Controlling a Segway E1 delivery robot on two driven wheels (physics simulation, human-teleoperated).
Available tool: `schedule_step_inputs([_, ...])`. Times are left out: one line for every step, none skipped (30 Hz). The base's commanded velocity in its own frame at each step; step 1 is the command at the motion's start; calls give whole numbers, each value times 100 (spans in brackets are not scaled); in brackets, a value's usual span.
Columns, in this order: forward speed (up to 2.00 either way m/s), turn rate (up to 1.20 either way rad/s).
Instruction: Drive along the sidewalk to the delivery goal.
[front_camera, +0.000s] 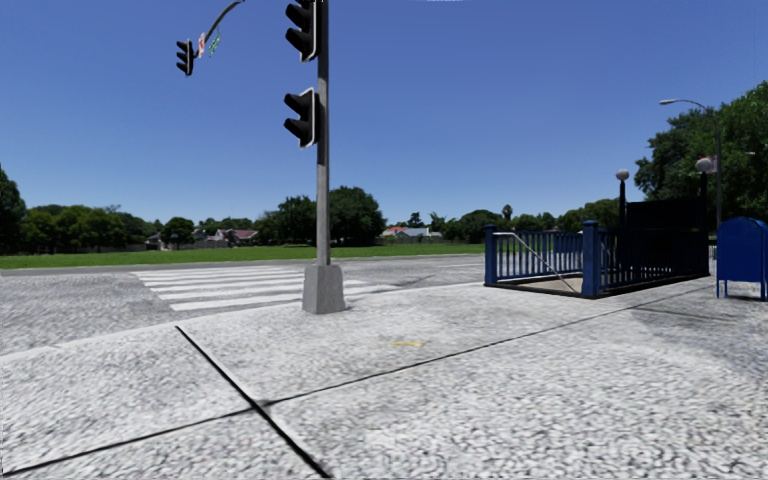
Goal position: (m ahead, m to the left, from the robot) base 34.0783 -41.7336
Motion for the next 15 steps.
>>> schedule_step_inputs([155, -63])
schedule_step_inputs([155, -63])
schedule_step_inputs([155, -63])
schedule_step_inputs([155, -63])
schedule_step_inputs([155, -63])
schedule_step_inputs([155, -64])
schedule_step_inputs([155, -64])
schedule_step_inputs([155, -64])
schedule_step_inputs([155, -64])
schedule_step_inputs([155, -64])
schedule_step_inputs([155, -64])
schedule_step_inputs([155, -64])
schedule_step_inputs([155, -64])
schedule_step_inputs([155, -64])
schedule_step_inputs([155, -64])
